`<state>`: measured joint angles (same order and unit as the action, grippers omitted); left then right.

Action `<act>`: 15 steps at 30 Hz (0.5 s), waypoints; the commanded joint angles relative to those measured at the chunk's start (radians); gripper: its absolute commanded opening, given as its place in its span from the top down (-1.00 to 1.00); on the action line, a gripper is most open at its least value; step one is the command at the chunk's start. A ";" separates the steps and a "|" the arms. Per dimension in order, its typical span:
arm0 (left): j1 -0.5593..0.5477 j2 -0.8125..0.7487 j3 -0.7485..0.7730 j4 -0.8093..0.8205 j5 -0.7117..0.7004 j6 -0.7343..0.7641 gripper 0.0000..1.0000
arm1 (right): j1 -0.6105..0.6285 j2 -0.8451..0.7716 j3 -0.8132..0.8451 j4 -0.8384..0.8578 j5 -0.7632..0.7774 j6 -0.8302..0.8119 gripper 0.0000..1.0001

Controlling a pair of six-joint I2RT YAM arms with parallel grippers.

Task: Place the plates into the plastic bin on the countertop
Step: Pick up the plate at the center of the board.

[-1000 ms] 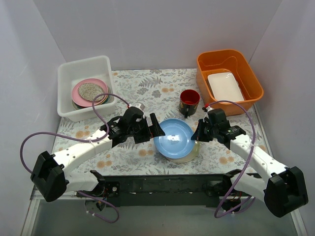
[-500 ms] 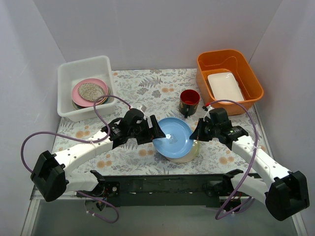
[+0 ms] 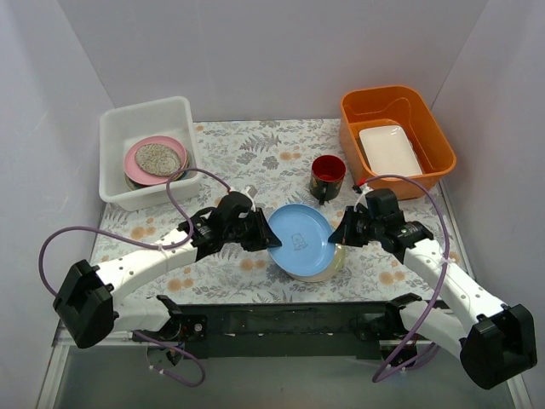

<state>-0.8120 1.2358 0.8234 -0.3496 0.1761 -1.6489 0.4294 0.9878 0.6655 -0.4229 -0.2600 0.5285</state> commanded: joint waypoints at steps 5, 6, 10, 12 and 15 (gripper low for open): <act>-0.023 -0.082 -0.047 -0.032 -0.053 -0.051 1.00 | 0.005 -0.034 -0.046 0.105 -0.093 0.045 0.97; -0.024 -0.084 -0.050 -0.035 -0.056 -0.052 1.00 | 0.005 -0.034 -0.047 0.108 -0.096 0.045 0.97; -0.027 -0.073 -0.055 -0.034 -0.058 -0.057 1.00 | 0.005 -0.046 -0.047 0.095 -0.097 0.038 0.82; -0.029 -0.059 -0.058 -0.019 -0.056 -0.058 1.00 | 0.005 -0.057 -0.041 0.069 -0.082 0.024 0.63; -0.030 -0.032 -0.064 0.017 -0.044 -0.063 1.00 | 0.005 -0.075 -0.027 0.023 -0.039 0.005 0.39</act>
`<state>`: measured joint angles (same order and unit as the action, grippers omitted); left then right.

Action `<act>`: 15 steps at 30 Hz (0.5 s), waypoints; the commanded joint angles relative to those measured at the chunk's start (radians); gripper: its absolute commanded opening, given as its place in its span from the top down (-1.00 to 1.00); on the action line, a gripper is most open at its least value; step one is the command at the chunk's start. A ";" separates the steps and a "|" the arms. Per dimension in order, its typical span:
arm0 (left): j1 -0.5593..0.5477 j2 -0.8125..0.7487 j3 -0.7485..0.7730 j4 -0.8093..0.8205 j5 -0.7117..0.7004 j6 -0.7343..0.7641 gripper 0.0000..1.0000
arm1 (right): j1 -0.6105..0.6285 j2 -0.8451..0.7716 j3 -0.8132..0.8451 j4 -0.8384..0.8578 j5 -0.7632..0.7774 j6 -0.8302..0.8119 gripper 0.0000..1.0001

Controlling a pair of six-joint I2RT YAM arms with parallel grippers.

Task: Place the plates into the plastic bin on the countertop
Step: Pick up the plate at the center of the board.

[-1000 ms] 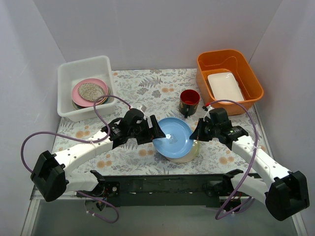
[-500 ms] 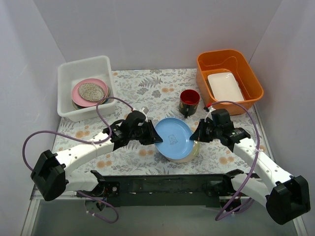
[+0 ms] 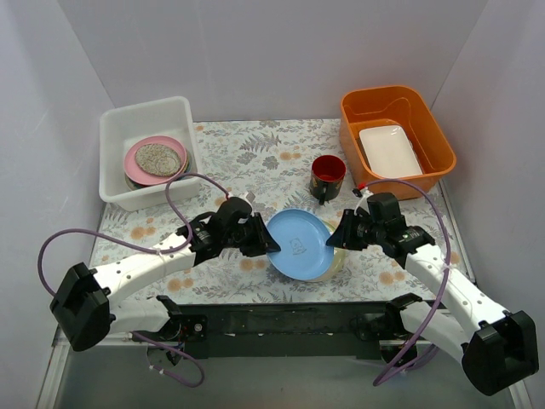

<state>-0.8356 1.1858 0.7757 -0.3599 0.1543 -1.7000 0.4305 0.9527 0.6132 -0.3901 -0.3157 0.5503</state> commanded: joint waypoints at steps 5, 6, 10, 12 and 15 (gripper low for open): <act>-0.025 0.049 -0.007 0.039 -0.024 -0.013 1.00 | 0.005 -0.045 0.033 -0.033 0.029 -0.026 0.07; -0.023 0.046 -0.010 0.039 -0.025 -0.013 1.00 | 0.002 -0.045 0.033 -0.033 0.029 -0.027 -0.05; -0.025 0.014 -0.021 0.027 -0.038 -0.023 1.00 | 0.004 -0.039 0.016 0.009 0.015 -0.018 -0.47; -0.025 -0.003 -0.029 0.007 -0.048 -0.023 1.00 | 0.004 -0.031 0.017 0.020 0.006 -0.015 -0.85; -0.026 -0.028 -0.035 -0.020 -0.065 -0.024 1.00 | 0.004 -0.025 0.031 0.016 0.006 -0.020 -0.96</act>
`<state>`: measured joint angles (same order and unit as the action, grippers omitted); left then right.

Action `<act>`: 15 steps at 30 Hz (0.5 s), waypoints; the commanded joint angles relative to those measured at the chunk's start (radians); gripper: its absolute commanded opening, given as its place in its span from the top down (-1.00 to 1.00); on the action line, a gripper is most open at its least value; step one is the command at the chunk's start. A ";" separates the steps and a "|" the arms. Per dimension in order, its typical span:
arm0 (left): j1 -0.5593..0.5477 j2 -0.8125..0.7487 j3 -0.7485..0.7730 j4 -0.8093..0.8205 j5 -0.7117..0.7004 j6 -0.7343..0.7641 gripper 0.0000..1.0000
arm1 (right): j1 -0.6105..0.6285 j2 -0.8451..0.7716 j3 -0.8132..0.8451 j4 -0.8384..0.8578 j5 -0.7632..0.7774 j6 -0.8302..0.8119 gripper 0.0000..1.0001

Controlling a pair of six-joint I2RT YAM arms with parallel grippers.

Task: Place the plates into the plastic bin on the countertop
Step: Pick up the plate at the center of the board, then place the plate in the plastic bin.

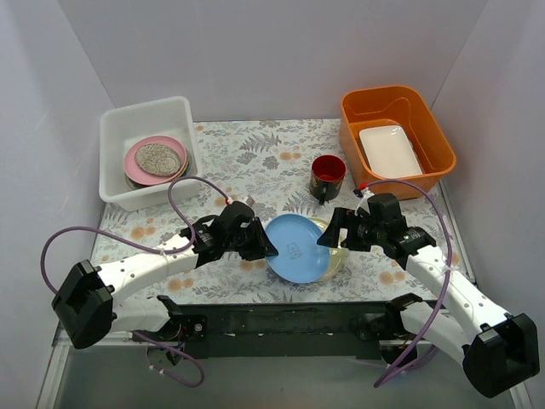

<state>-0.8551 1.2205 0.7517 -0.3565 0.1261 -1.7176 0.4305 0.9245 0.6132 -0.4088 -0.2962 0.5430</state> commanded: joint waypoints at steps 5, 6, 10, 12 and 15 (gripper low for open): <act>-0.007 -0.088 -0.023 -0.035 -0.042 -0.013 1.00 | 0.004 -0.007 0.020 0.045 -0.003 -0.011 -0.96; -0.006 -0.090 -0.026 -0.033 -0.046 -0.014 1.00 | 0.004 -0.007 0.017 0.044 -0.004 -0.009 -0.96; -0.005 -0.073 -0.020 -0.027 -0.045 -0.008 1.00 | 0.004 -0.021 0.019 0.025 0.006 -0.017 -0.96; -0.005 -0.049 -0.012 -0.015 -0.039 -0.001 1.00 | 0.004 -0.032 0.025 0.007 0.025 -0.018 -0.96; -0.005 -0.018 0.015 -0.022 -0.043 0.018 1.00 | 0.004 -0.032 0.036 -0.022 0.040 -0.023 -0.96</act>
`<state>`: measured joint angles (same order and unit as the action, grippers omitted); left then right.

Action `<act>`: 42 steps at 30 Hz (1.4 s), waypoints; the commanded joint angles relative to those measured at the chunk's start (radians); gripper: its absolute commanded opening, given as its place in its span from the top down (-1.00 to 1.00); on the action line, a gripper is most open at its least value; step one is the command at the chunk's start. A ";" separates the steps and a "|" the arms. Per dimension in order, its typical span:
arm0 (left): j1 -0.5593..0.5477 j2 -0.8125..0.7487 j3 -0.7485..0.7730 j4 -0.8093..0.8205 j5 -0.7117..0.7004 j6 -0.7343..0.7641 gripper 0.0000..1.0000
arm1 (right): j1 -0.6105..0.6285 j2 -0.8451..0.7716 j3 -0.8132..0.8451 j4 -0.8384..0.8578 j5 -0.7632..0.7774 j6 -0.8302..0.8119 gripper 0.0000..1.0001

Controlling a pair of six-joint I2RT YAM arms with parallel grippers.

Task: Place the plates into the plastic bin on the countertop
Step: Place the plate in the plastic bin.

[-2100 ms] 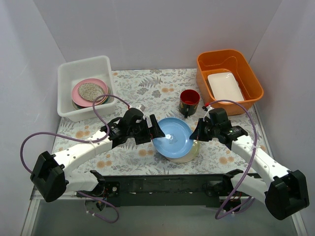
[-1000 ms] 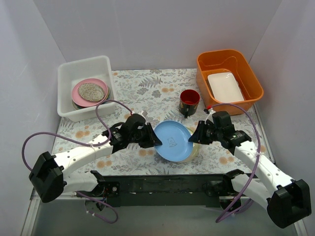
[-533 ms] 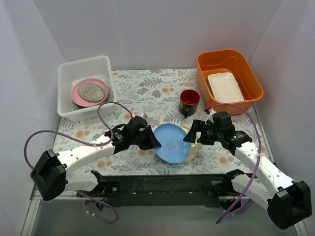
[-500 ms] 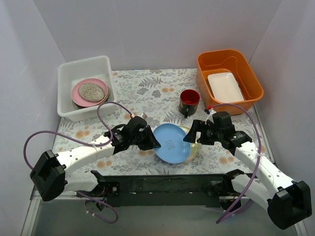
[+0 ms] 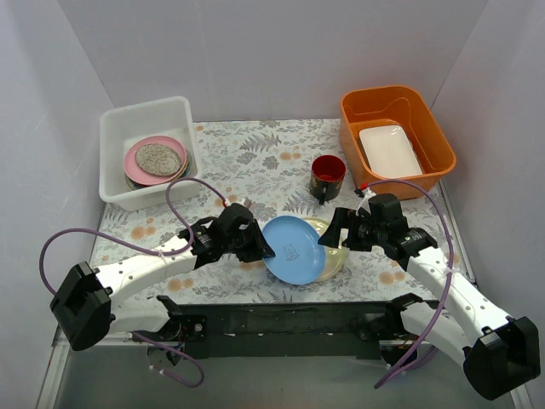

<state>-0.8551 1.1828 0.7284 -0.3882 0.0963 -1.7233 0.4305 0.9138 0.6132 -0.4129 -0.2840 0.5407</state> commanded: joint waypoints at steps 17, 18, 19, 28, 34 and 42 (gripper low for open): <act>0.143 0.028 0.186 -0.161 -0.055 0.137 1.00 | 0.004 0.043 0.022 0.019 0.002 -0.022 -0.96; 0.186 0.028 0.189 -0.161 -0.041 0.163 1.00 | 0.004 0.043 0.017 0.028 -0.003 -0.021 -0.96; 0.208 0.028 0.196 -0.163 -0.017 0.175 1.00 | 0.002 0.045 0.011 0.031 -0.004 -0.022 -0.96; 0.428 0.119 0.347 -0.198 0.083 0.346 1.00 | 0.004 0.049 0.007 0.020 0.008 -0.035 -0.96; 0.553 0.201 0.494 -0.244 0.134 0.425 1.00 | 0.004 0.065 -0.004 0.017 -0.006 -0.051 -0.96; 0.781 0.308 0.615 -0.239 0.299 0.458 1.00 | 0.004 0.097 -0.007 0.053 -0.029 -0.050 -0.96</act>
<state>-0.1650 1.4624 1.2728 -0.6239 0.2867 -1.3083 0.4305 0.9882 0.6044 -0.4034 -0.2863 0.5114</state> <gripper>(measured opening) 0.164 0.982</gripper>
